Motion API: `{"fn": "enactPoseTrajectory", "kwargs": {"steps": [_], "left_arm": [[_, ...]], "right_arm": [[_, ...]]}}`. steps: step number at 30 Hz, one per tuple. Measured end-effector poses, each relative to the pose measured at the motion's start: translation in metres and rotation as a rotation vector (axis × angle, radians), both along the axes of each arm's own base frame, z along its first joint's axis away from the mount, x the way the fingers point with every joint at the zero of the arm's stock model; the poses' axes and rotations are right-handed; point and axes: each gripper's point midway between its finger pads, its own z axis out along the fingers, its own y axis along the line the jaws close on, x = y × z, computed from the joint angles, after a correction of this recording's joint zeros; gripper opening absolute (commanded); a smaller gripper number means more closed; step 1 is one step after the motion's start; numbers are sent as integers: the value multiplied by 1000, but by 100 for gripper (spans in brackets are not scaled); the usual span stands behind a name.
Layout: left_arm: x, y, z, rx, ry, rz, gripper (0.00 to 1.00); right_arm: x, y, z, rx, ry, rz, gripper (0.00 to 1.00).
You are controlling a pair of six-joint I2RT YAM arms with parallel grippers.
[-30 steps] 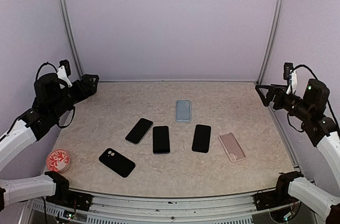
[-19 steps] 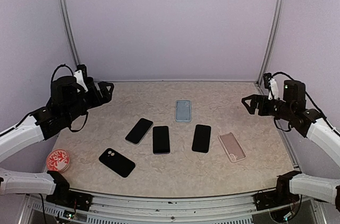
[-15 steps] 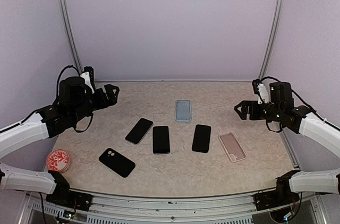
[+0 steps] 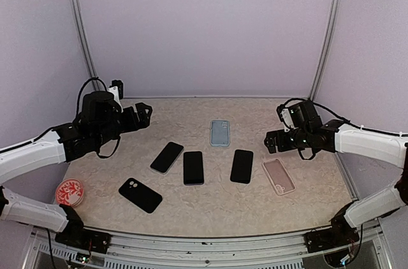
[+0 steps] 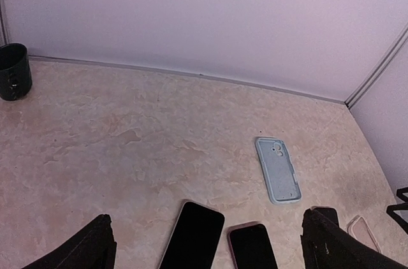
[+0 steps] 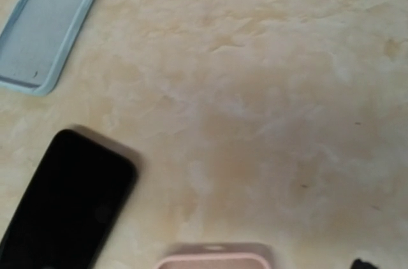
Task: Put the phone into the phone case
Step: Pick up the phone at the center of the board.
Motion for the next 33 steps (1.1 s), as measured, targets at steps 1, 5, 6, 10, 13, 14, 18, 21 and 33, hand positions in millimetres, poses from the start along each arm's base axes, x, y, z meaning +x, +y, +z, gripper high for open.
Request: {"fn": "enactPoseTrajectory", "kwargs": {"steps": [1,5,6,10,13,14,18,21,33], "left_arm": [[0,-1,0,2,0,-4,99],[-3,-8,-4,15,6,-25,99],[-3,-10,-5,20,9,-31,99],[-6,-20,-13,42,26,-59,99],[-8,-25,-18,58,37,-77,99],[-9,-26,-18,60,38,-81,99],[-10,-30,-18,69,39,-94,99],[-11,-35,-16,70,36,-106,99],[-15,-37,-20,90,43,-107,99]], "right_arm": [[0,3,-2,-5,5,5,99],[1,18,-9,-31,19,24,99],[1,21,-10,-34,22,28,99],[2,33,-19,-61,40,46,99],[0,35,-28,-77,62,54,99],[-1,36,-30,-81,68,56,100],[-4,41,-37,-91,85,71,99],[-5,50,-39,-93,90,85,100],[-5,92,-46,-102,127,77,100]]}}
